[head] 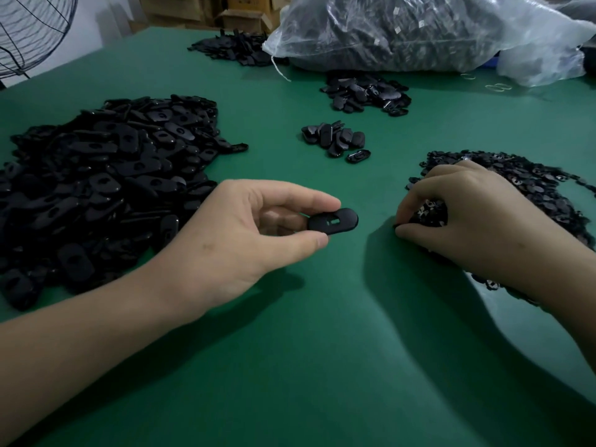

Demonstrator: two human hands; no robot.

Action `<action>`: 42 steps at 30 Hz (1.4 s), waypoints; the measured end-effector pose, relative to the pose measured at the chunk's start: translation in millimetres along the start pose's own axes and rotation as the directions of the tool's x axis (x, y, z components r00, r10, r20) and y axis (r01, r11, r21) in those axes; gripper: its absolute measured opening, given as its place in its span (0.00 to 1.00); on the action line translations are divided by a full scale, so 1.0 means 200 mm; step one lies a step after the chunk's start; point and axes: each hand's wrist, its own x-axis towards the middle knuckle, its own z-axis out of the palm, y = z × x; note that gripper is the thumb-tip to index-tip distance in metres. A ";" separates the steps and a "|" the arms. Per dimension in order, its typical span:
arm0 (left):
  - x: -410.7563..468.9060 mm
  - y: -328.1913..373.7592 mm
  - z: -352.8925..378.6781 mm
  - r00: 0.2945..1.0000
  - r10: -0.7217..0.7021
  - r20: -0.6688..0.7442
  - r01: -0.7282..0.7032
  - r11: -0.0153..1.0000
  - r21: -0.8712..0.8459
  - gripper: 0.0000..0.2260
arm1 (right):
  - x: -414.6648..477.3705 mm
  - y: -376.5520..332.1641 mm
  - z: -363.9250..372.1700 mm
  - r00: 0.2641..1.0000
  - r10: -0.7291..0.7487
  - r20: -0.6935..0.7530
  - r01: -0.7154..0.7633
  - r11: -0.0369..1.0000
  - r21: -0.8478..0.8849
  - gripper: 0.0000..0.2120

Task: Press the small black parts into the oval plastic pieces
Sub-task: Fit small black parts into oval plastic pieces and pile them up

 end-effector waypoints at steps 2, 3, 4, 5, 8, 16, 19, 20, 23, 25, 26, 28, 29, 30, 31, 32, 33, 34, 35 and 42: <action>0.01 0.00 -0.01 1.000 -0.002 -0.003 0.002 1.000 -0.010 0.14 | 0.01 0.00 0.02 0.999 -0.031 -0.014 0.031 0.999 0.009 0.04; 0.01 0.01 -0.01 1.000 0.000 -0.009 0.000 1.000 -0.015 0.13 | 0.01 0.00 0.03 0.998 -0.054 -0.032 0.055 0.998 0.016 0.04; 0.02 0.01 -0.01 1.000 0.001 -0.016 -0.001 1.000 -0.021 0.13 | 0.01 0.00 0.04 0.995 -0.073 -0.062 0.076 0.996 0.050 0.04; 0.02 0.01 -0.01 1.000 0.003 -0.024 -0.004 1.000 -0.027 0.13 | 0.01 -0.01 0.05 0.993 -0.070 -0.093 0.083 0.986 0.145 0.04; 0.02 0.00 -0.02 0.999 0.017 -0.049 -0.018 1.000 -0.022 0.12 | -0.01 -0.08 0.06 0.999 0.028 -0.021 -0.004 0.690 0.724 0.06; 0.01 -0.02 -0.02 0.990 0.121 -0.076 -0.116 0.991 0.073 0.12 | -0.05 -0.19 0.11 0.984 -0.043 0.170 -0.167 0.069 0.984 0.09; 0.00 -0.03 -0.01 0.985 0.151 -0.081 -0.150 0.988 0.023 0.13 | -0.05 -0.20 0.12 0.981 -0.049 0.189 -0.188 0.027 0.982 0.09; 0.00 -0.03 -0.01 0.984 0.156 -0.084 -0.156 0.988 0.001 0.14 | -0.05 -0.21 0.12 0.980 -0.049 0.194 -0.193 0.019 0.981 0.09; 0.00 -0.03 0.00 0.981 0.165 -0.100 -0.170 0.984 -0.044 0.14 | -0.05 -0.21 0.12 0.977 -0.045 0.207 -0.207 0.001 0.978 0.09; 0.00 -0.03 0.00 0.982 0.156 -0.103 -0.164 0.984 -0.075 0.15 | -0.05 -0.21 0.13 0.977 -0.040 0.209 -0.209 -0.001 0.978 0.10; 0.00 -0.03 0.00 0.984 0.144 -0.104 -0.154 0.984 -0.092 0.15 | -0.05 -0.21 0.13 0.978 -0.038 0.207 -0.207 0.003 0.978 0.10; 0.00 -0.03 0.00 0.988 0.108 -0.107 -0.122 0.984 -0.127 0.16 | -0.05 -0.22 0.13 0.980 -0.030 0.197 -0.196 0.021 0.980 0.11; 0.00 -0.03 0.00 0.990 0.090 -0.108 -0.105 0.984 -0.146 0.15 | -0.05 -0.22 0.13 0.982 -0.021 0.187 -0.187 0.037 0.982 0.11; 0.00 -0.03 0.00 0.991 0.074 -0.108 -0.091 0.982 -0.165 0.15 | -0.06 -0.22 0.13 0.985 -0.011 0.174 -0.173 0.060 0.983 0.12; 0.00 -0.03 0.01 0.993 0.058 -0.107 -0.077 0.980 -0.183 0.15 | -0.06 -0.23 0.13 0.988 0.001 0.157 -0.157 0.084 0.984 0.12; 0.00 -0.03 0.01 0.994 0.042 -0.106 -0.062 0.978 -0.201 0.14 | -0.06 -0.23 0.13 0.990 0.013 0.138 -0.139 0.106 0.985 0.12; 0.00 -0.02 0.02 0.994 0.024 -0.103 -0.046 0.974 -0.222 0.14 | -0.06 -0.24 0.13 0.993 0.027 0.118 -0.121 0.127 0.984 0.12; 0.00 -0.02 0.02 0.995 0.004 -0.100 -0.028 0.969 -0.247 0.14 | -0.06 -0.24 0.13 0.994 0.041 0.101 -0.106 0.149 0.983 0.12; 0.00 -0.02 0.02 0.996 -0.018 -0.093 -0.009 0.960 -0.278 0.13 | -0.06 -0.25 0.13 0.995 0.055 0.086 -0.095 0.169 0.981 0.13; 0.00 -0.02 0.03 0.995 -0.080 -0.058 0.052 0.924 -0.378 0.10 | -0.07 -0.26 0.14 0.992 0.124 0.001 -0.033 0.249 0.968 0.09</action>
